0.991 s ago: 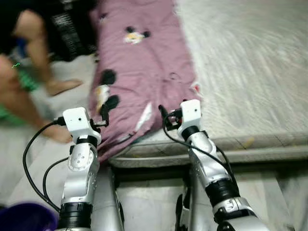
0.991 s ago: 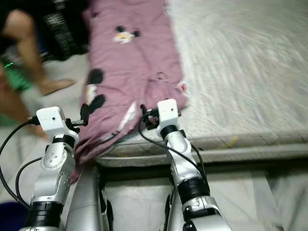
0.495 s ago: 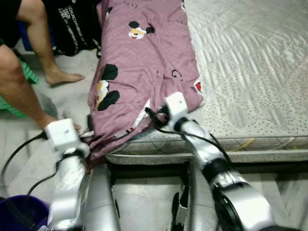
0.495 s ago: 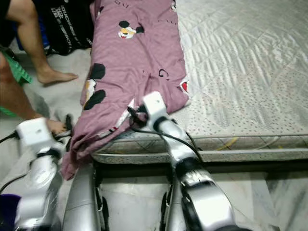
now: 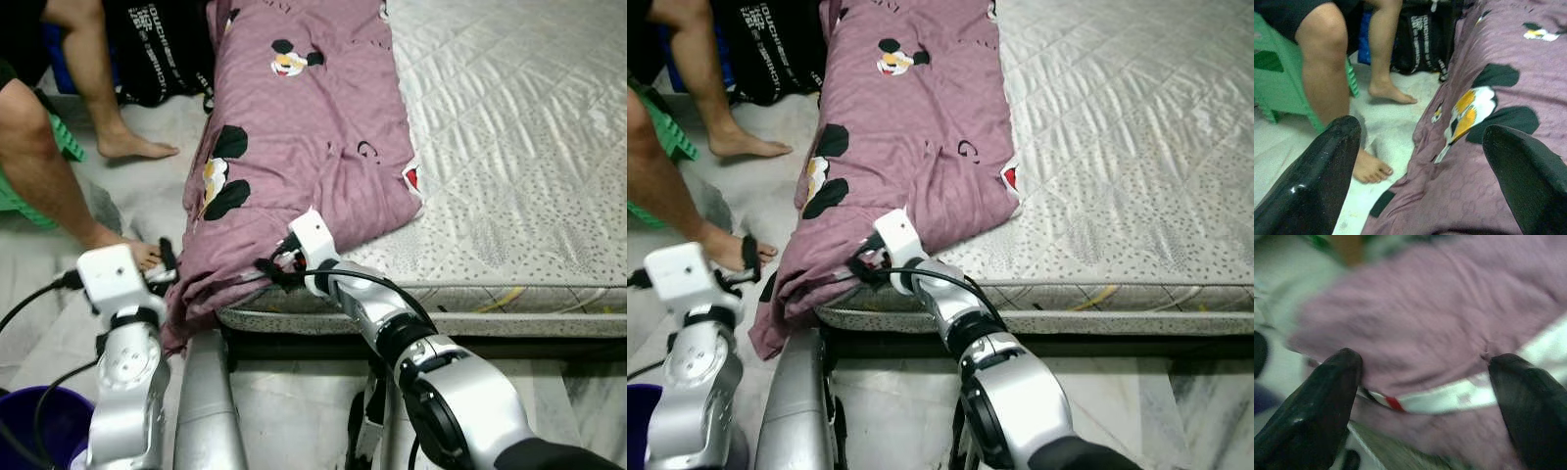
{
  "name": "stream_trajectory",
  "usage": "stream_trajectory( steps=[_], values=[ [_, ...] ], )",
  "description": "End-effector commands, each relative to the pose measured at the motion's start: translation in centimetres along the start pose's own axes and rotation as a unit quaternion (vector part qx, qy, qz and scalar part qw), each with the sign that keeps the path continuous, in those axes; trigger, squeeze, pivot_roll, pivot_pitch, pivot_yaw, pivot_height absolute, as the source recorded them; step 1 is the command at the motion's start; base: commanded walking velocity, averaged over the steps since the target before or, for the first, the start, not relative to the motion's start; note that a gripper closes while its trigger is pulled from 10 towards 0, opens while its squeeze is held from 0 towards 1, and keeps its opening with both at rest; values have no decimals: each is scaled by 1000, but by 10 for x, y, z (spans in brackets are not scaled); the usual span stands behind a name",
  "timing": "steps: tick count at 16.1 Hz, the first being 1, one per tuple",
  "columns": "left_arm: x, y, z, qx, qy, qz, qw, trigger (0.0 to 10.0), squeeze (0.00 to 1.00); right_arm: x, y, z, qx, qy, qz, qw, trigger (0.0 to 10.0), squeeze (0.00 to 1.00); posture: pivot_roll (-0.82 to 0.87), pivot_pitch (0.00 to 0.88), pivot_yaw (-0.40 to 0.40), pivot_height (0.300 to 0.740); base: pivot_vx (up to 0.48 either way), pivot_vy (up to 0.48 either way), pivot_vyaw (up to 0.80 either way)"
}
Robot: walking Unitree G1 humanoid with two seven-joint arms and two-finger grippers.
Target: Clean up the room
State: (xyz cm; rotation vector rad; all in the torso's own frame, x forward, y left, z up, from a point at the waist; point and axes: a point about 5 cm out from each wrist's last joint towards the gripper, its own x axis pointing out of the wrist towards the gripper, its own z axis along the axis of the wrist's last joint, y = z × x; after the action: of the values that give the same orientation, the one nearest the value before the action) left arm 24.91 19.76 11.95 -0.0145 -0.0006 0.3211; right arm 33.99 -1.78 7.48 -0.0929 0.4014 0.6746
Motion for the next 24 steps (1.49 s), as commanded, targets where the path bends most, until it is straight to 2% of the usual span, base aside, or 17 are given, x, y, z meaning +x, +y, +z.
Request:
stream_trajectory(
  steps=[1,3,4,5,6,8,9,10,11,13,14,17,18,20,21,23,24],
  values=[
    [0,2,-2,7,9,5,1000,10000,0,9,20,5,42,14,-18,999,10000,0,222,187,-31,549,0,0,0],
    [1,2,-1,7,7,8,1000,10000,0,7,8,6,84,15,-57,995,10000,0,222,185,-37,549,0,0,0],
    [1,4,-1,6,6,13,1000,10000,0,2,-13,10,116,5,-114,987,10000,0,218,183,-42,549,0,0,0],
    [1,4,-1,6,7,14,1000,10000,0,-1,-22,11,124,0,-133,983,10000,0,215,181,-44,549,0,0,0],
    [1,2,-2,4,8,15,1000,10000,0,-9,-42,10,137,-7,-170,976,10000,0,206,177,-46,549,0,0,0],
    [2,0,-2,-1,8,14,1000,10000,0,-24,-70,1,136,-3,-214,967,10000,0,184,170,-44,549,0,0,0],
    [3,-2,-3,-3,9,11,1000,10000,0,-34,-83,-9,119,4,-231,966,10000,0,175,168,-43,549,0,0,0],
    [4,-3,-4,-5,10,8,1000,10000,0,-41,-91,-17,111,13,-242,964,10000,0,156,165,-38,549,0,0,0],
    [6,-7,-5,-8,11,2,1000,10000,0,-55,-103,-34,108,28,-264,958,10000,0,140,163,-34,549,0,0,0],
    [10,-13,-5,-11,12,-9,1000,10000,0,-78,-116,-54,96,43,-301,948,10000,0,112,158,-23,549,0,0,0],
    [13,-19,-5,-15,13,-21,1000,10000,0,-106,-124,-70,86,53,-340,935,10000,0,80,156,-7,549,0,0,0],
    [18,-29,-6,-19,15,-46,999,10000,0,-162,-133,-86,49,56,-401,913,10000,0,11,154,17,549,0,0,0],
    [20,-31,-7,-19,16,-50,998,10000,0,-173,-132,-91,41,60,-410,909,10000,0,1,152,19,549,0,0,0],
    [25,-41,-7,-24,14,-65,997,10000,0,-227,-117,-127,0,122,-430,894,10000,0,-34,150,19,549,0,0,0],
    [26,-42,-7,-25,14,-66,997,10000,0,-239,-110,-135,-7,146,-430,891,10000,0,-40,145,17,549,0,0,0],
    [28,-43,-8,-26,14,-67,997,10000,0,-247,-107,-138,-6,168,-438,883,10000,0,-40,141,16,549,0,0,0],
    [28,-42,-8,-26,12,-66,997,10000,0,-243,-120,-127,-5,137,-459,878,10000,0,-39,137,15,549,0,0,0]
  ],
)
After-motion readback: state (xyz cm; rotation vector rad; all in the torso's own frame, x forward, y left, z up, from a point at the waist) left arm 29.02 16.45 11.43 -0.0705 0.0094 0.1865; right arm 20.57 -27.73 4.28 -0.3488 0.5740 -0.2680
